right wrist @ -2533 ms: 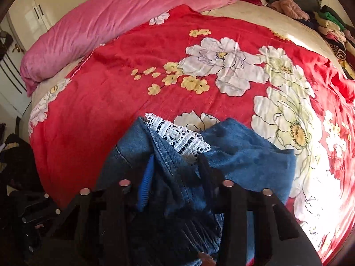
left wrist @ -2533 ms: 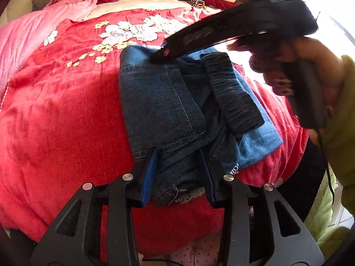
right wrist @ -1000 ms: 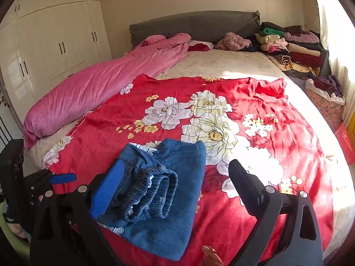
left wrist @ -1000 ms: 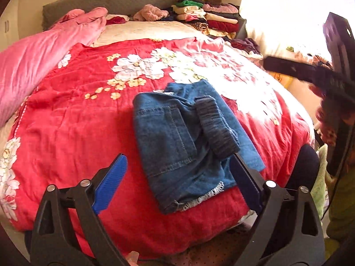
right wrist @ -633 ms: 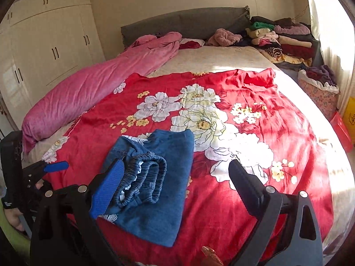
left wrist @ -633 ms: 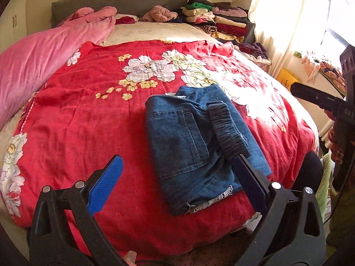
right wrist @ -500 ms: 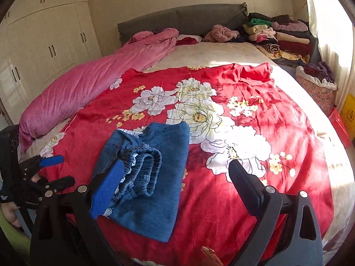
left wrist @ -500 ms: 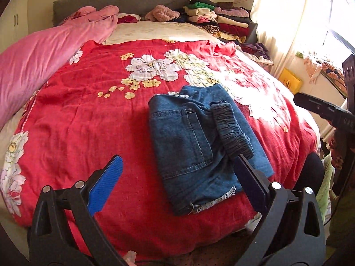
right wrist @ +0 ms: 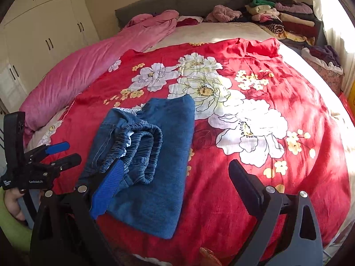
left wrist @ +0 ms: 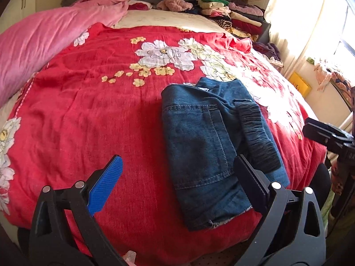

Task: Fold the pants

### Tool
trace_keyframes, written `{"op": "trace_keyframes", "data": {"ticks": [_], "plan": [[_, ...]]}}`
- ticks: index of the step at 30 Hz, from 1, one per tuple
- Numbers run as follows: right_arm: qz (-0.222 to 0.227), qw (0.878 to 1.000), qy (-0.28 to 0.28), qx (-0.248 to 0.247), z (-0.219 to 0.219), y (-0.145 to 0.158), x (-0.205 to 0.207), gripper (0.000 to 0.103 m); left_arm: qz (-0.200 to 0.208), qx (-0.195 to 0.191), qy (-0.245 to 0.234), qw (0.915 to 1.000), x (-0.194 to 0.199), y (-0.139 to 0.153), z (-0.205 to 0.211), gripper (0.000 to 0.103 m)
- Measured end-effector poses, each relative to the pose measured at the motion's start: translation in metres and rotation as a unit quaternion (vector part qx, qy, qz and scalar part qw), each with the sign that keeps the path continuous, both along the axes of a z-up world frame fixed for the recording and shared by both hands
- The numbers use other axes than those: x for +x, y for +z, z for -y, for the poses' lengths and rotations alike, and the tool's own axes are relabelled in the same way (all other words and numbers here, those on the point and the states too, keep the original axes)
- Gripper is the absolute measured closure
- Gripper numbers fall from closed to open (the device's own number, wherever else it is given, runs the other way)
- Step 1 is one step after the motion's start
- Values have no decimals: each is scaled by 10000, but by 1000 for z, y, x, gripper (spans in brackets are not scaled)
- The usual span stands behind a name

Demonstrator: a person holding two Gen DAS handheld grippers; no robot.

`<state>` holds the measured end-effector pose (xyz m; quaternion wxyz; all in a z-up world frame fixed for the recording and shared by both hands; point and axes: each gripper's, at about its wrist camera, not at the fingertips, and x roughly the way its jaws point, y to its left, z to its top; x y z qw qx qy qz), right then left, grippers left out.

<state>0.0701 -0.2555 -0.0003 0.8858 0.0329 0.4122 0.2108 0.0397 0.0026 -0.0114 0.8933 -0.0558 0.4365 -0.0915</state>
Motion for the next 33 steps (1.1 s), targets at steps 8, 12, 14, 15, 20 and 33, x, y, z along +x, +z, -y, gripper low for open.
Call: {"op": "trace_keyframes", "data": {"ticks": [8,12,14,15,20,33], "plan": [[-474,9988,126,0,-9,-29,29,15,-196,-175,142,9996,25,-18,-3,10],[-725,9969,273,106,-15,-43,39,28,-292,-262,92,9992,36,-27,0,10],[-791,9961,330,189,-18,-48,42,31,-341,-290,76,9990,40,-32,3,10],[-825,9956,372,238,-19,-50,44,31,-353,-308,47,9989,41,-33,4,10],[-891,9937,579,343,-30,-57,49,33,-341,-285,-81,9990,46,-37,14,17],[-721,9915,968,487,-47,-60,53,68,-240,-273,-273,9990,48,-35,31,53]]}}
